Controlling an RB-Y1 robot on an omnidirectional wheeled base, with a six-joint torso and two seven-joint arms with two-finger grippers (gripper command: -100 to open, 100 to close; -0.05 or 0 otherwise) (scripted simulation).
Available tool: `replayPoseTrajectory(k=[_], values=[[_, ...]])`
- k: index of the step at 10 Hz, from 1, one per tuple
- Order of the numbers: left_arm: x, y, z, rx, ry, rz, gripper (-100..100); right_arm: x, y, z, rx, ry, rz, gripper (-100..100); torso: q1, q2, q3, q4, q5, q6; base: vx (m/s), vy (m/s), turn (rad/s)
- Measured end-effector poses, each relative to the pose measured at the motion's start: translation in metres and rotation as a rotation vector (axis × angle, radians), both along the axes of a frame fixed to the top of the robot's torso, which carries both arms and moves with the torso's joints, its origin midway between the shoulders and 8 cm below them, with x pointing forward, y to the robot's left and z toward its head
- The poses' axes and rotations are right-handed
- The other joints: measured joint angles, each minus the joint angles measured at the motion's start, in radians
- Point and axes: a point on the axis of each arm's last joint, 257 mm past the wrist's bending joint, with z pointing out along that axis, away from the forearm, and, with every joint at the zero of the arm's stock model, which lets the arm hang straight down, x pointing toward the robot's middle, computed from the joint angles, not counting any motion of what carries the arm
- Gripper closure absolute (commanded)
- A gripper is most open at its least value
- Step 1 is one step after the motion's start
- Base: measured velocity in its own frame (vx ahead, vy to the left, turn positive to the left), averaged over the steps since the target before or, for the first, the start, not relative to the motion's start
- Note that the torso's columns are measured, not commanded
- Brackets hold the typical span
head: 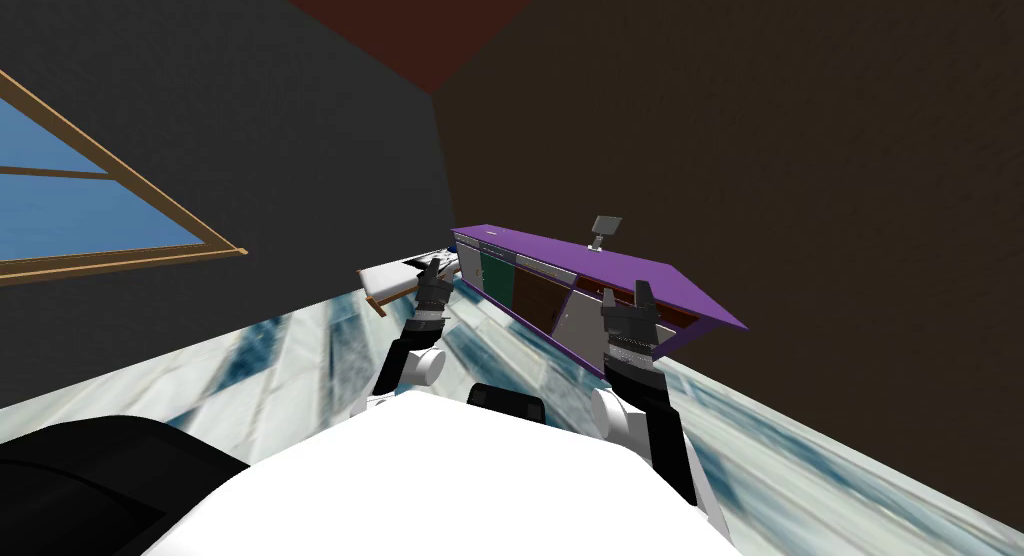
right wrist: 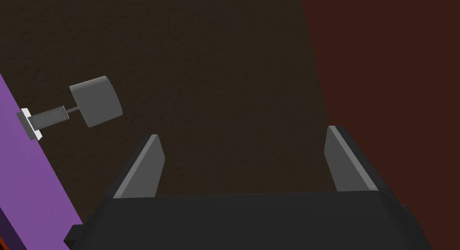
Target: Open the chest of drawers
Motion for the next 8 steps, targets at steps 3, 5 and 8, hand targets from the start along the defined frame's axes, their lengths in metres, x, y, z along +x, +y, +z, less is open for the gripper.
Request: replayPoseTrajectory(k=[3, 5, 8], values=[[0.0000, 0.0000, 0.0001, 0.000, 0.000, 0.000, 0, 0.0000, 0.0000, 0.0001, 0.000, 0.000, 0.000, 0, 0.000, 0.175, -0.351, 0.176, 0.000, 0.000, 0.000, 0.000, 0.000], [0.0000, 0.0000, 0.0001, 0.000, 0.000, 0.000, 0, -0.0001, 0.0000, 0.0001, 0.000, 0.000, 0.000, 0, 0.000, 0.322, -0.644, 0.322, 0.000, 0.000, 0.000, 0.000, 0.000], [-0.0001, 0.0000, 0.0002, 0.000, 0.000, 0.000, 0, -0.0001, 0.0000, 0.0002, 0.000, 0.000, 0.000, 0, 0.000, 0.544, -1.087, 0.544, 0.000, 0.000, 0.000, 0.000, 0.000]])
